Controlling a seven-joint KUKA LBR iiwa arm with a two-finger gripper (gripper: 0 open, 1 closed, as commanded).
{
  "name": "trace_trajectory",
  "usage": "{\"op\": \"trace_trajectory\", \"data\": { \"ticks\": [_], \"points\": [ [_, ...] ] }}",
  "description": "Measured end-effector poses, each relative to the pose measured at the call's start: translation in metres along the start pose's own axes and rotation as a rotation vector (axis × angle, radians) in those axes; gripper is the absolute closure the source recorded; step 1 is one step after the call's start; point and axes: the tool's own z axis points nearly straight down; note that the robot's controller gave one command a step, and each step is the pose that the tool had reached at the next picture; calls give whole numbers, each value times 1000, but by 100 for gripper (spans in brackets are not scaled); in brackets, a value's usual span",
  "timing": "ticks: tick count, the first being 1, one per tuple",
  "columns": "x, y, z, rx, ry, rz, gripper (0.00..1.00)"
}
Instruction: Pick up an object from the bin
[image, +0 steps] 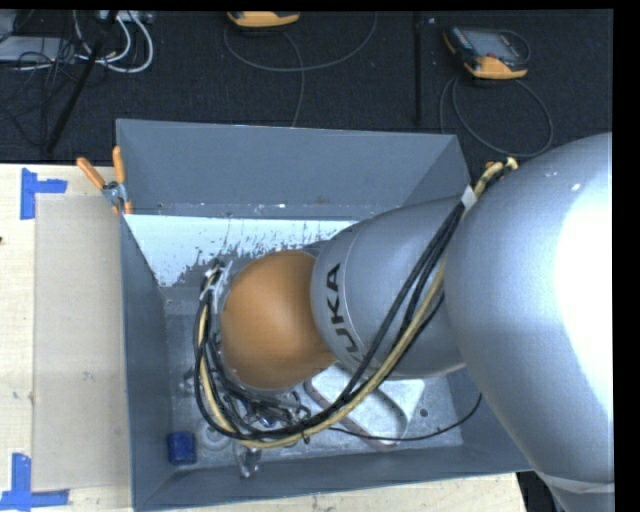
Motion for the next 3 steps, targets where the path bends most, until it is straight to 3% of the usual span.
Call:
{"op": "trace_trajectory", "data": {
  "ticks": [1, 2, 3],
  "points": [
    [19, -36, 24, 7, -40, -65, 0],
    [-5, -8, 28, 6, -11, -183, 0],
    [-2, -6, 28, 0, -1, -178, 100]
  ]
}}
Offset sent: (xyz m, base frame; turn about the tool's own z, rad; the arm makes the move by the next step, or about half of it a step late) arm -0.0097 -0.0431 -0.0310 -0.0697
